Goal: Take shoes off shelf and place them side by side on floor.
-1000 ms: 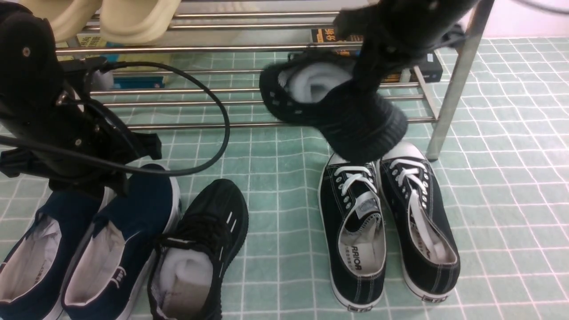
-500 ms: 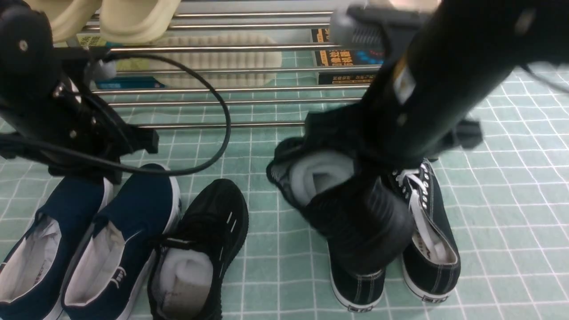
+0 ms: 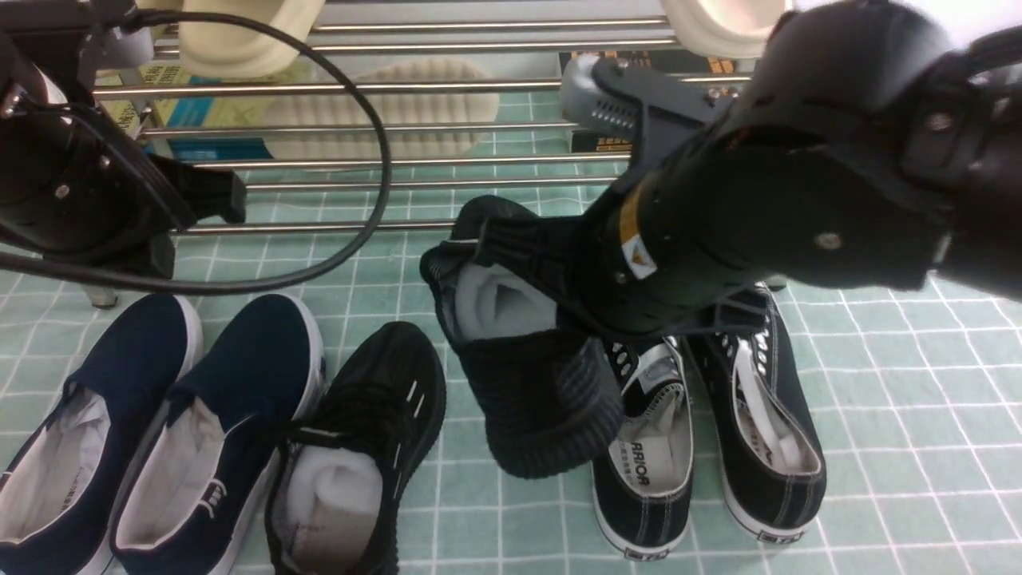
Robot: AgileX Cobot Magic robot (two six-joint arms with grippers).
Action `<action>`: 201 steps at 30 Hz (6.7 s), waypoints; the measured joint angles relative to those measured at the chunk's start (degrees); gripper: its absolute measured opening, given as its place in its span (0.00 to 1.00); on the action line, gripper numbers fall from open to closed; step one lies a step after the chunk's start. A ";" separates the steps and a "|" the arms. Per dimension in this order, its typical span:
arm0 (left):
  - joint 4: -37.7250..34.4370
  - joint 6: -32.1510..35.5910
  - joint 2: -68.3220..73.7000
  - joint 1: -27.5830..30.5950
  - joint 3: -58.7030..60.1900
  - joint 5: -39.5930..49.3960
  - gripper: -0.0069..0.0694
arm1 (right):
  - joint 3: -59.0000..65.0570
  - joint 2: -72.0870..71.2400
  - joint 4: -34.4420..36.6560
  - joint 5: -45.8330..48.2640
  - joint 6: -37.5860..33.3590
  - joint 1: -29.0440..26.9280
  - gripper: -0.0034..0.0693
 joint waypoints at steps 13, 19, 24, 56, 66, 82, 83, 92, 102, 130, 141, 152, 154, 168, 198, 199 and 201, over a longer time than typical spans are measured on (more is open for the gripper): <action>0.20 0.04 0.00 0.00 0.00 1.73 0.11 | 0.00 10.61 2.99 -1.17 4.35 1.88 0.07; 0.27 0.06 0.00 0.00 0.00 1.67 0.12 | 0.00 11.69 9.03 -1.87 1.30 1.94 0.08; 0.51 0.11 0.00 0.00 0.00 1.67 0.12 | 0.00 11.69 12.34 -0.85 -3.22 1.94 0.18; 0.71 0.11 0.00 0.00 0.00 5.25 0.14 | -1.31 -29.85 14.18 19.67 -61.85 -8.91 0.03; 0.71 0.11 0.00 0.00 0.00 5.98 0.16 | 34.60 -53.56 13.01 -5.86 -63.27 -8.91 0.03; 0.34 -0.42 0.00 0.00 0.00 7.20 0.18 | 49.93 -58.66 13.13 -28.51 -63.38 -8.91 0.03; 0.40 -0.42 0.00 0.00 0.00 7.20 0.18 | 49.93 -58.66 13.13 -28.51 -63.38 -8.91 0.03; 1.52 -0.42 0.00 0.00 0.00 7.20 0.19 | 49.96 -58.66 13.13 -28.48 -63.38 -8.91 0.04; 2.01 -0.42 0.00 0.00 0.00 7.39 0.19 | 57.75 -66.40 13.31 -28.87 -63.40 -16.57 0.05; 8.27 -0.23 -7.92 0.00 0.00 9.06 0.20 | 84.25 -94.71 12.14 -30.03 -63.40 -51.08 0.08; 3.22 0.78 -32.73 0.00 11.45 8.91 0.20 | 84.25 -94.71 12.08 -30.03 -63.40 -51.08 0.09; -3.19 -0.29 -59.70 0.00 38.26 -16.10 0.09 | 84.25 -94.71 12.08 -30.03 -63.40 -51.08 0.10; -3.25 -0.56 -62.43 0.00 41.94 -24.26 0.09 | 84.25 -94.71 12.08 -30.03 -63.40 -51.08 0.11; -3.15 -0.56 -63.50 0.00 49.15 -31.17 0.09 | 84.25 -94.71 12.08 -30.03 -63.40 -51.08 0.13; -3.21 5.53 -76.08 14.04 73.86 -41.04 0.14 | 84.25 -94.76 12.09 -30.08 -63.40 -51.08 0.14; -3.21 5.53 -76.08 14.04 73.81 -41.04 0.14 | 84.25 -94.76 12.09 -30.08 -63.40 -51.08 0.14; -3.21 5.53 -76.08 14.04 73.80 -41.04 0.14 | 84.25 -94.76 12.09 -30.08 -63.40 -51.08 0.14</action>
